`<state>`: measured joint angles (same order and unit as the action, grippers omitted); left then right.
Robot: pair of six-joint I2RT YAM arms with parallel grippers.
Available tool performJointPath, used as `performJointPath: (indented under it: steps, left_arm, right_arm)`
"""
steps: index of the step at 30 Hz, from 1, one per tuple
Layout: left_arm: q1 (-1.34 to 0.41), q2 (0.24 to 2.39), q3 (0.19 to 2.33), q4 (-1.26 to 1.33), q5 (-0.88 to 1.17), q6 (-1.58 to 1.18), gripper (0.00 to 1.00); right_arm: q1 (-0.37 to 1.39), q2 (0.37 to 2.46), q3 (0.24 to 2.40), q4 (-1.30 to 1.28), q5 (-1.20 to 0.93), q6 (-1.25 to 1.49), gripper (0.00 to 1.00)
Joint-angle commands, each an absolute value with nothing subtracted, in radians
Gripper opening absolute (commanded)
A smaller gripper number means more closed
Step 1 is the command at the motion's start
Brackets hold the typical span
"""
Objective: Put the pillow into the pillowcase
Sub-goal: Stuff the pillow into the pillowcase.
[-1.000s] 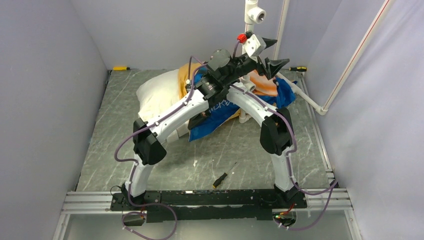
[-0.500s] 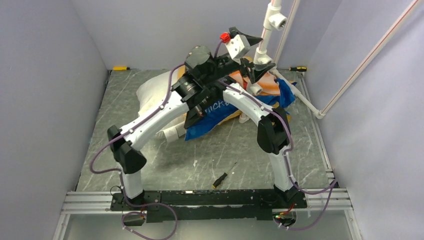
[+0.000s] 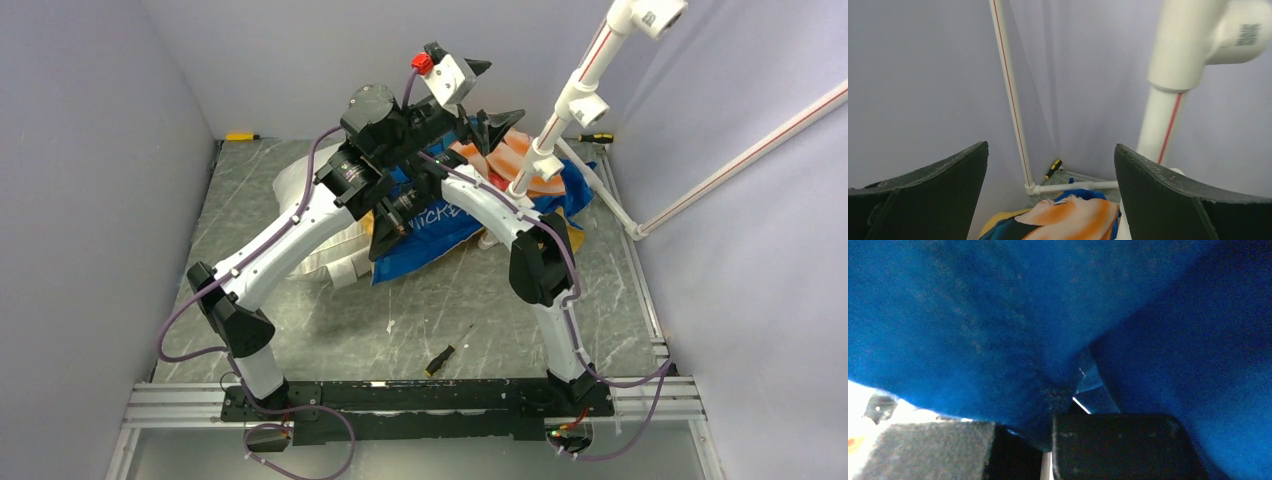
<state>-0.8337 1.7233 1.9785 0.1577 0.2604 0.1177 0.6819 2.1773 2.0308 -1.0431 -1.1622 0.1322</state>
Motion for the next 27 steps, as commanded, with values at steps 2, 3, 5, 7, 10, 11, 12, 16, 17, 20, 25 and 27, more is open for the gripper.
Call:
performJointPath:
  steps: [2,3,5,7,10,11,12,16,17,20,25,27]
  left_arm:
    - [-0.806,1.721,2.014,0.129,0.307,0.052,0.99]
    - [-0.804,1.720,2.015,0.126,0.320,0.044,0.99]
    - [-0.805,1.719,2.021,0.110,0.343,0.028,0.99]
    - [-0.804,1.713,2.019,0.101,0.397,0.017,0.99]
    - [-0.805,1.711,2.017,0.115,0.580,0.007,1.00]
    - [-0.805,1.715,2.020,0.124,0.649,-0.025,0.99]
    - [-0.805,1.720,2.027,0.125,0.722,-0.061,1.00]
    - [-0.810,1.735,2.056,0.054,0.866,-0.093,0.99]
    - [-0.811,1.733,2.051,0.052,0.901,-0.094,0.99]
    - [-0.831,1.735,2.045,0.041,0.958,-0.094,0.99]
    - [-0.908,1.783,2.119,-0.111,0.897,0.037,0.99]
    - [-0.944,1.789,2.112,-0.107,0.804,0.076,0.99]
  right_arm:
    - [0.704,2.212,2.089,-1.082,-1.184,0.123,0.00]
    - [0.704,2.218,2.101,-1.096,-1.182,0.114,0.00]
    - [0.704,2.227,2.117,-1.119,-1.178,0.102,0.00]
    - [0.704,2.230,2.125,-1.142,-1.166,0.088,0.00]
    - [0.704,2.233,2.119,-1.158,-1.166,0.072,0.00]
    - [0.704,2.236,2.121,-1.164,-1.167,0.067,0.00]
    - [0.703,2.239,2.128,-1.172,-1.166,0.060,0.00]
    - [0.699,2.250,2.152,-1.202,-1.165,0.042,0.00]
    - [0.698,2.249,2.150,-1.200,-1.164,0.043,0.00]
    - [0.695,2.248,2.146,-1.201,-1.163,0.042,0.00]
    - [0.691,2.249,2.142,-1.209,-1.166,0.037,0.00]
    - [0.690,2.247,2.140,-1.209,-1.166,0.037,0.00]
